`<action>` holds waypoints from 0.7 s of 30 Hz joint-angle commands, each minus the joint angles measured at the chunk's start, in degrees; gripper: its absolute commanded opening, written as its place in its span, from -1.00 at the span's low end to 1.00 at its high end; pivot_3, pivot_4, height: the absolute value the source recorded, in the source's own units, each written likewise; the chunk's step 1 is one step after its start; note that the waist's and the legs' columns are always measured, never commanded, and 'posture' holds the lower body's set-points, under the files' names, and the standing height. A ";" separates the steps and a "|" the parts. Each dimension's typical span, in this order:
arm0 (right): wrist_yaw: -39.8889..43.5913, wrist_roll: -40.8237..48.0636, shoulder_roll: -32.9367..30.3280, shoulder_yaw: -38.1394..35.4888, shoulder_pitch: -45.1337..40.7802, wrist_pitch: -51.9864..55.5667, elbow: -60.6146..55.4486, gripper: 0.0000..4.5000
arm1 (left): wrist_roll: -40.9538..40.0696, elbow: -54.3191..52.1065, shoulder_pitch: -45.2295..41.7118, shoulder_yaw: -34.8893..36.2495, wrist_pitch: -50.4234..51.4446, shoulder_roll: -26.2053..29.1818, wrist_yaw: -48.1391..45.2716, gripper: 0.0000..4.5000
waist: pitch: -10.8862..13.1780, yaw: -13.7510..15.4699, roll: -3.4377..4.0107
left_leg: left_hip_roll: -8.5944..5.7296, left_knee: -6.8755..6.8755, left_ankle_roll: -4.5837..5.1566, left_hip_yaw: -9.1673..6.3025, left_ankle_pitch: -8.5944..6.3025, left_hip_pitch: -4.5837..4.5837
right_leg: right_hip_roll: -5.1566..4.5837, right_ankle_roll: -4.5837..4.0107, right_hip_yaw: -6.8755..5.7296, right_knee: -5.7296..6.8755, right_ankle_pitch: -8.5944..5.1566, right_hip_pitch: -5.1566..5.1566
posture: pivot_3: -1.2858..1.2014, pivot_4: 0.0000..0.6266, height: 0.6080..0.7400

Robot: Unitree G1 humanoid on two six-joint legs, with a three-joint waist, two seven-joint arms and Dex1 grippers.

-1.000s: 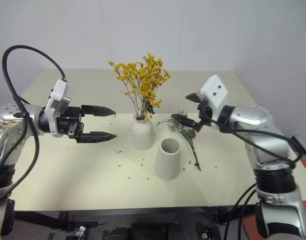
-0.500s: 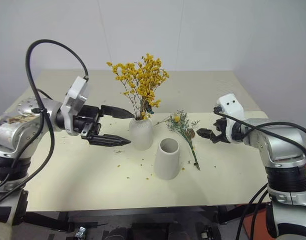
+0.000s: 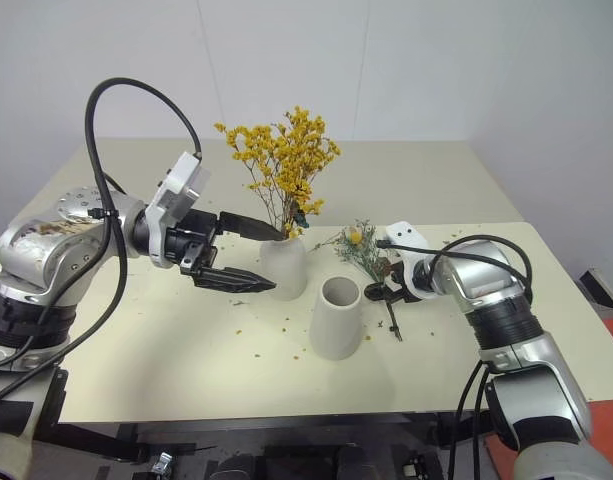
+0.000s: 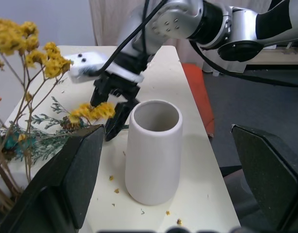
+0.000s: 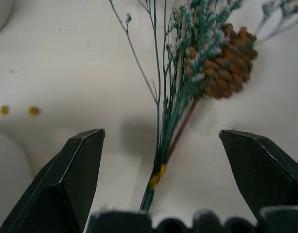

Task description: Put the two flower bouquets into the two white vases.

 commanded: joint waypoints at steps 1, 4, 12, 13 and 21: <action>-0.19 -2.88 1.26 1.53 -2.74 -3.82 2.68 0.99 | -0.26 -1.55 -0.24 1.18 0.23 0.61 0.19 1.00 | 0.00 0.00 0.00 | 0.00 0.00 0.00 0.00 0.00 0.01 | 0.00 0.00 0.00 0.01 0.00 0.00 | 0.03 -0.52 1.00; -0.06 -4.33 2.62 2.35 -3.37 -5.05 4.60 0.83 | -0.33 -1.88 0.12 1.39 0.26 0.77 0.47 1.00 | 0.00 -0.01 0.00 | 0.01 0.00 0.00 0.00 0.00 0.02 | 0.01 0.00 0.00 0.03 0.00 0.00 | 0.03 -0.52 1.00; 0.84 -6.97 3.12 2.79 -3.26 -6.47 6.44 -0.32 | -0.56 -2.58 0.81 1.62 0.35 1.30 1.06 1.00 | 0.00 -0.01 0.00 | 0.01 0.00 0.00 0.00 0.00 0.03 | 0.01 -0.02 0.00 0.04 0.01 0.00 | 0.03 -0.52 1.00; 0.66 -7.15 3.23 2.55 -3.13 -6.26 6.39 -0.48 | -0.53 -2.58 0.83 1.61 0.30 1.30 1.07 1.00 | 0.00 -0.01 0.00 | 0.01 0.00 0.00 0.00 0.00 0.03 | 0.02 -0.02 0.00 0.04 0.01 0.00 | 0.03 -0.52 1.00; -4.79 -4.65 3.80 -10.08 -0.71 -1.48 0.03 -0.98 | -0.19 -2.26 0.75 1.28 -0.23 1.27 0.84 1.00 | 0.00 0.04 0.01 | 0.00 0.00 0.00 -0.01 0.00 0.01 | 0.01 -0.07 0.00 0.03 0.04 0.00 | 0.03 -0.52 1.00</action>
